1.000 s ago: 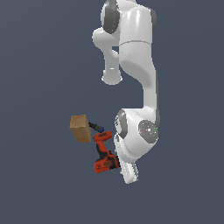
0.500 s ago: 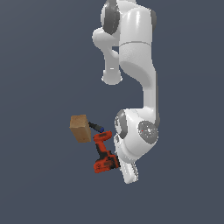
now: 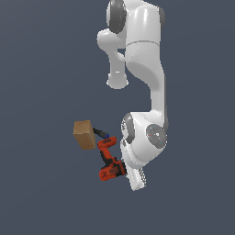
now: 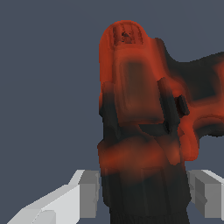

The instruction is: Pick up a designated object from a clutter of objects.

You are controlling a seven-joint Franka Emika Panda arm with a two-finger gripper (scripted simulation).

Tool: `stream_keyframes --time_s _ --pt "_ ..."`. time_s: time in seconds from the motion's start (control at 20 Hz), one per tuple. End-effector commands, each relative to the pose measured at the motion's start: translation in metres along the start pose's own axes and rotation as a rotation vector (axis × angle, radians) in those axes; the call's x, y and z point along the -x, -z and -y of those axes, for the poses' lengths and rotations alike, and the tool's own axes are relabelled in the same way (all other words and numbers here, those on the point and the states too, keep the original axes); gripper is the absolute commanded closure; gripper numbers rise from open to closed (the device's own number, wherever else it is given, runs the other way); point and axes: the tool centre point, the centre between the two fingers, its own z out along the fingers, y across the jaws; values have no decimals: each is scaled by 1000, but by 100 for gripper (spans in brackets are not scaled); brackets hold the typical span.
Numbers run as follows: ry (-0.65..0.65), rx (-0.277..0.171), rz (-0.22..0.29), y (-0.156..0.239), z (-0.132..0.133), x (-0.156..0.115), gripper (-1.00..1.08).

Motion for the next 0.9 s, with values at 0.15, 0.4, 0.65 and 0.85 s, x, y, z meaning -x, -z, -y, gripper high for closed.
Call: stream_keyframes --time_s 0.15,0.4,0.65,0.85 --pt "0 -7 0 23 -7 7 108" --pt "0 -7 0 53 -22 18 108" --pt "0 -7 1 95 -43 34 108" --pt "1 -7 1 131 -60 48 108"
